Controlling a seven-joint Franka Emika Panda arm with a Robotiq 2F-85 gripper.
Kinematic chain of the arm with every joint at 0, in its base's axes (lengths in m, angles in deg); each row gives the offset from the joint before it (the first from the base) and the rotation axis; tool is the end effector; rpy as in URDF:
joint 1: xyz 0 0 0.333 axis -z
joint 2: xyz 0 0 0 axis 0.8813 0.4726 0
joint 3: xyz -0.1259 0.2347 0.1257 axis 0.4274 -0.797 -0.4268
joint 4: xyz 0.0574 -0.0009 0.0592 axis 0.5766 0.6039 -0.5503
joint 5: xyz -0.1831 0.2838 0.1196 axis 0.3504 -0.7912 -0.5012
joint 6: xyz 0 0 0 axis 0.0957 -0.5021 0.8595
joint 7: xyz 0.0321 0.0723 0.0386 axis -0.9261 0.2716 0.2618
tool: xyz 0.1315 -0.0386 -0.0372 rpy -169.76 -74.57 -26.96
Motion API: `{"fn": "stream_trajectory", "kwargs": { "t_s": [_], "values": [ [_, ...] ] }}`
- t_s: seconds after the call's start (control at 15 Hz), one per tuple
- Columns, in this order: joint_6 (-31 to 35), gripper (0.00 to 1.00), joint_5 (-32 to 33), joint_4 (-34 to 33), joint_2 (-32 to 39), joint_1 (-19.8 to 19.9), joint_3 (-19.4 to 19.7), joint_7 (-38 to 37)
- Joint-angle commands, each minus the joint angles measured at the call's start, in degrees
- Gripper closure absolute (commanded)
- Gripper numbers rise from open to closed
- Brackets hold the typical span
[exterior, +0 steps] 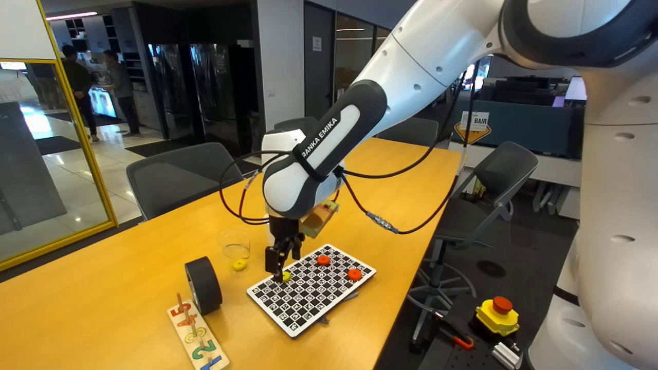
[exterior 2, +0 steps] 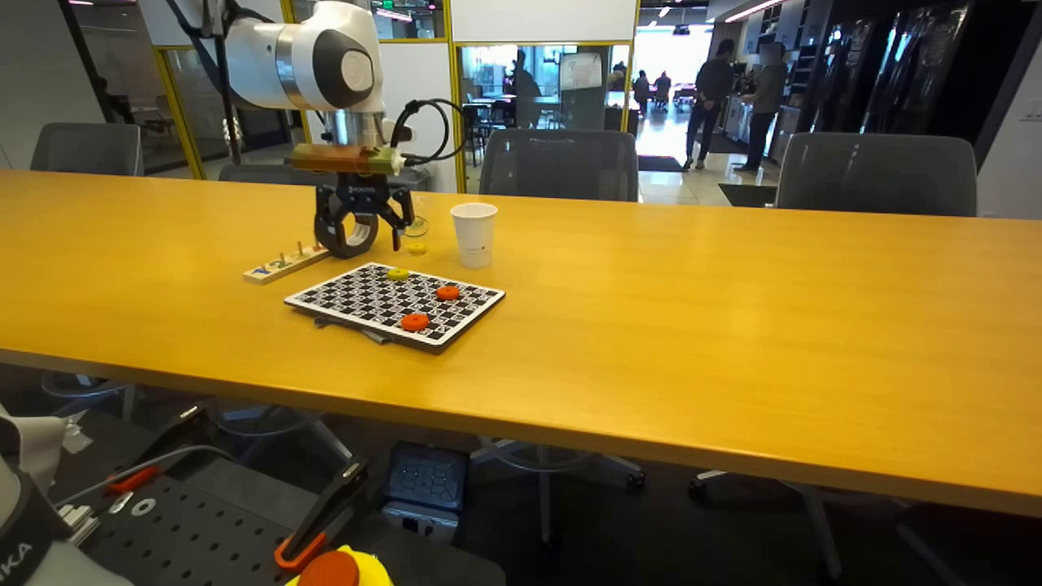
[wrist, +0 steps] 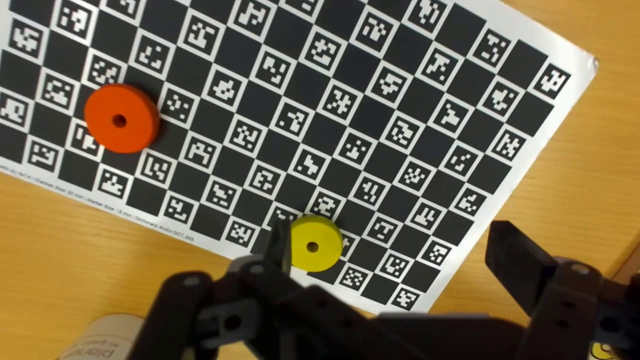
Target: Divide the rings equally and put some in the clear cup and the rest in the white cup
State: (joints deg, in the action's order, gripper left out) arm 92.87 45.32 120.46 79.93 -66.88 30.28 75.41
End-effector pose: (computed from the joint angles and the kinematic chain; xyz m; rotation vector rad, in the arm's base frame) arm 0.5108 0.1117 0.2302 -3.0631 -0.6188 0.0255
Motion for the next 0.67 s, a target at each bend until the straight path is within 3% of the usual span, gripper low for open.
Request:
{"fn": "stream_trajectory", "kwargs": {
  "t_s": [0.0,0.6],
  "values": [
    [3.76,0.00,0.14,-1.62,3.11,-0.63,0.69,-4.25],
    [7.09,0.00,1.35,-4.77,8.63,-1.06,2.48,-8.91]
  ]
}}
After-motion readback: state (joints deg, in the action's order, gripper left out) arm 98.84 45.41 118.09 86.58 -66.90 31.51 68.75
